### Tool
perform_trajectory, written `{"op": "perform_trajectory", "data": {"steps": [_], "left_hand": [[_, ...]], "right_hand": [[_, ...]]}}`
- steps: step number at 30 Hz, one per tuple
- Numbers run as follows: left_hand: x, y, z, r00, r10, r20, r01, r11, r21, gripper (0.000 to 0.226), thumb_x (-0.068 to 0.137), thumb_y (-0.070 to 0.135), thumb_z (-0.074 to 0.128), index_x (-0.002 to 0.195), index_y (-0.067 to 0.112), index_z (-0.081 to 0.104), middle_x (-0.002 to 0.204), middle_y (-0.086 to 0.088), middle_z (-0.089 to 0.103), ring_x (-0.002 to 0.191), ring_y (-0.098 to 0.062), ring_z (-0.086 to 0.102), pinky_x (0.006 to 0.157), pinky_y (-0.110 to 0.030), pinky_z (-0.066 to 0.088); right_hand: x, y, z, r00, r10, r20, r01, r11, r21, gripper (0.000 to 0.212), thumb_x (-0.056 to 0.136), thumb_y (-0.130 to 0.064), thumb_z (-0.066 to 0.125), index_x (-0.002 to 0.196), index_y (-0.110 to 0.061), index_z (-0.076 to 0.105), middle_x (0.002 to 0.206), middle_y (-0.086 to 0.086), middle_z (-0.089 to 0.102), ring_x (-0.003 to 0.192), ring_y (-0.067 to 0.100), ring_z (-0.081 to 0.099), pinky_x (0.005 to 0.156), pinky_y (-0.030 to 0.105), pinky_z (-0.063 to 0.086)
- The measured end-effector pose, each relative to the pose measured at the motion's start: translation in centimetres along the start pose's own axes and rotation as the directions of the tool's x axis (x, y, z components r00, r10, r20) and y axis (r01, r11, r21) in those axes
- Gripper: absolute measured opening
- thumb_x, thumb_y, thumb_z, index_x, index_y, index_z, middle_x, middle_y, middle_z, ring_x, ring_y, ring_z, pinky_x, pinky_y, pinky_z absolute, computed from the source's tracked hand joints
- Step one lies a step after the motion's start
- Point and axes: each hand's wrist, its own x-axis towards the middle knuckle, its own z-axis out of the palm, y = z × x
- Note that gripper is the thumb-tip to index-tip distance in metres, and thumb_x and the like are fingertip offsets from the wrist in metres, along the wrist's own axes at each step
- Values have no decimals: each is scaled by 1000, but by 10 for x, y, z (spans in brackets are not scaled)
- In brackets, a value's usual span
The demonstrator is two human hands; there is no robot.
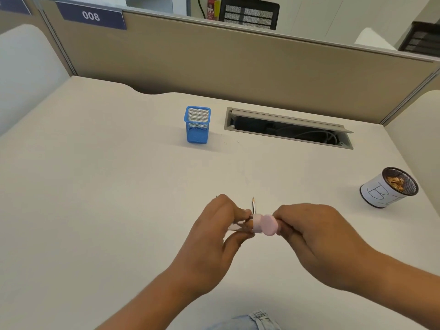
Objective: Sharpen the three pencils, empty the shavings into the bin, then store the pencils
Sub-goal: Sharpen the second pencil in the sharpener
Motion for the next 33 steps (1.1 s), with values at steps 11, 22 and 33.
{"op": "perform_trajectory", "data": {"steps": [11,22,33], "left_hand": [[-5,-9,8,973,229,11,-229,965,125,7,97,18,59,100,17,53,103,6,51,95,-17,59,77,-33,52],[2,3,-1,968,-247,42,250,939,-238,20,83,30,71,94,37,56,87,22,62,82,-1,58,73,-10,42],[-1,-8,9,970,238,-45,-228,960,161,5,97,21,56,100,18,54,101,7,50,93,-16,58,76,-31,52]], "right_hand": [[6,-5,-11,608,348,714,-791,189,582,45,102,-29,48,59,-21,59,56,-5,23,47,12,17,39,19,20],[6,5,-11,961,-269,-68,225,899,-377,26,97,-24,51,84,-9,67,68,4,55,57,26,44,42,39,38],[14,-3,-4,678,412,609,-730,286,621,47,102,-27,49,54,-21,48,52,-7,27,46,12,19,42,22,17]]}}
